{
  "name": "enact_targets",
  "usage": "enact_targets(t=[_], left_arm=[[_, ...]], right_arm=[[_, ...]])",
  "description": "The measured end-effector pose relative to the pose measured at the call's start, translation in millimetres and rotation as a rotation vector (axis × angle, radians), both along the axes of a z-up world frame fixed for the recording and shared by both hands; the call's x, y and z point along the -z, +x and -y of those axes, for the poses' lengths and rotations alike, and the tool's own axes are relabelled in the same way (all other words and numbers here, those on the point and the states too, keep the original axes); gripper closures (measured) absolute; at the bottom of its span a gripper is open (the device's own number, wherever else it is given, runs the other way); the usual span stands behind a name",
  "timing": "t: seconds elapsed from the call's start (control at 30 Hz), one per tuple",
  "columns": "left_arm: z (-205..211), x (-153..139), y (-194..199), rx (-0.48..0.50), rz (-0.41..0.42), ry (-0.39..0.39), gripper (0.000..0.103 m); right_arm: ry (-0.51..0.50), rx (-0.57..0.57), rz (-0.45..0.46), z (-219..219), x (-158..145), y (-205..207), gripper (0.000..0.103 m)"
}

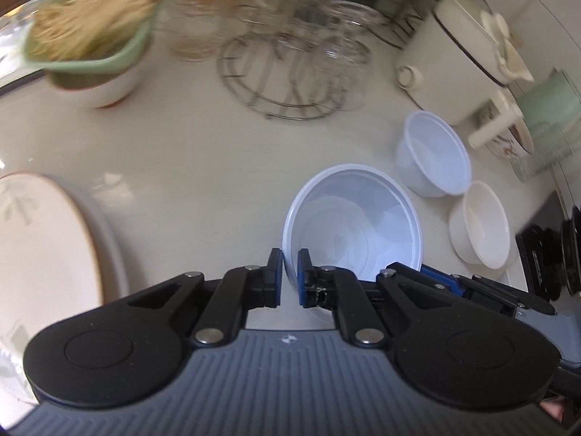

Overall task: Organize plates and bowls
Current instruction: 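Close both tools on the rim of the white plastic bowl, then lift the white plastic bowl and carry it toward the plate stack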

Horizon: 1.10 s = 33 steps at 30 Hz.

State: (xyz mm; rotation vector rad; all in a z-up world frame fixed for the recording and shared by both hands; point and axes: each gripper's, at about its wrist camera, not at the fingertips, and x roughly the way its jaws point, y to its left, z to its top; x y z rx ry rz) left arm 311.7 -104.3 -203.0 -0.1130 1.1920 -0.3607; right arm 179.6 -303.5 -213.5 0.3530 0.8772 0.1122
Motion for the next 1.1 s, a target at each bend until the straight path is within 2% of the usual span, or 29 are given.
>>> enact_targets(t=[0.23, 0.43, 0.87, 0.93, 1.0, 1.1], left_arm=[[-31, 2, -2, -0.072, 0.003, 0.025, 0.093], [-48, 15, -6, -0.142, -0.023, 0.045, 0.093], [-57, 21, -6, -0.177, -0.006, 0.028, 0.093], [-58, 20, -6, -0.176, -0.001, 0.031, 0.092], [-58, 16, -6, -0.175, 0.02, 0.057, 0.087], [-61, 10, -7, -0.187, 0.032, 0.062, 0.081]], right_arm=[[-0.007, -0.067, -0.018, -30, 8, 14, 0.085], [-0.002, -0.109, -0.011, -44, 14, 17, 0.085], [0.003, -0.124, 0.004, -50, 19, 24, 0.083], [-0.007, -0.117, 0.01, -51, 17, 24, 0.083], [-0.037, -0.104, 0.017, -52, 14, 23, 0.08], [-0.049, -0.095, 0.029, -51, 7, 22, 0.072]])
